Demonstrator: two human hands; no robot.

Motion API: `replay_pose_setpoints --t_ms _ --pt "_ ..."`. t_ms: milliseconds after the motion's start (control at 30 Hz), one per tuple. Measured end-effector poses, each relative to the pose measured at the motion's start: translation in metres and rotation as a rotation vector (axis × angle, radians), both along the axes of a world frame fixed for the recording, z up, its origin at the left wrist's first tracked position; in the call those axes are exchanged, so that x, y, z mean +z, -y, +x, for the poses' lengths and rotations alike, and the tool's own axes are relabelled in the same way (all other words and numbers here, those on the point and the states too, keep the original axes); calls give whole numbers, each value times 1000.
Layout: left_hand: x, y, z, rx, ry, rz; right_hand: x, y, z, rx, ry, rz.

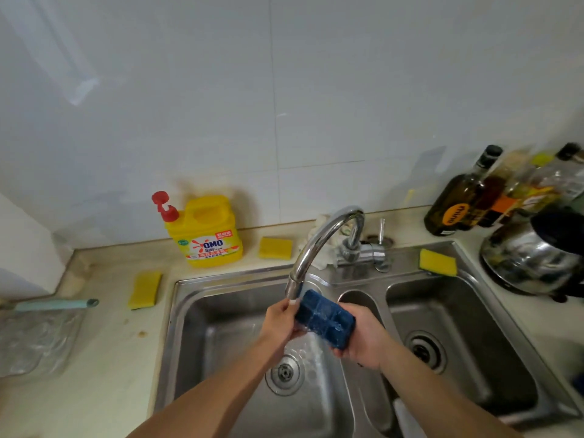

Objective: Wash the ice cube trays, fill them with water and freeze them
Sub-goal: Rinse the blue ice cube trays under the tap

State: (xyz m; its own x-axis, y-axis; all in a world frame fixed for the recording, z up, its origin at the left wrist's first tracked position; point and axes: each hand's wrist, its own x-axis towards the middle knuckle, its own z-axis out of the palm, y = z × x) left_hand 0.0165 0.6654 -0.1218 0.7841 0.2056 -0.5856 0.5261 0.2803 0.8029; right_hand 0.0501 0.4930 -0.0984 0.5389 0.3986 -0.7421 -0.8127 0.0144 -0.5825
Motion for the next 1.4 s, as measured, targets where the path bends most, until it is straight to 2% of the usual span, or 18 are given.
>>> replay_pose_setpoints --t_ms 200,367,433,533,700,833,967,1067,1167,1300,1333,1400 --pt "-7 -6 -15 -48 -79 52 11 2 -12 0 276 -295" --pt "-13 -19 -31 -53 -130 171 5 0 -26 250 644 -622" --pt "-15 -23 -37 -82 -124 244 -3 0 -38 325 740 -683" --pt "-13 -26 -44 -137 -104 328 -3 3 -48 321 874 -721" --pt "-7 -26 -43 -246 -91 433 24 14 -37 220 1107 -809" --pt "1 -18 -43 -309 -45 432 71 34 -22 104 1245 -809" --pt "6 -2 -39 -441 -3 520 127 71 -5 -153 1405 -816" --pt "8 17 -30 -451 28 547 144 105 4 -299 1515 -850" --pt "6 39 -24 -463 32 533 111 137 8 -227 1415 -987" --pt "-1 73 -13 -466 4 545 19 191 -18 183 923 -1192" --pt "-2 82 -11 -449 9 537 5 204 -26 245 859 -1226" --pt "-6 101 -5 -408 28 536 -7 225 -31 209 884 -1218"
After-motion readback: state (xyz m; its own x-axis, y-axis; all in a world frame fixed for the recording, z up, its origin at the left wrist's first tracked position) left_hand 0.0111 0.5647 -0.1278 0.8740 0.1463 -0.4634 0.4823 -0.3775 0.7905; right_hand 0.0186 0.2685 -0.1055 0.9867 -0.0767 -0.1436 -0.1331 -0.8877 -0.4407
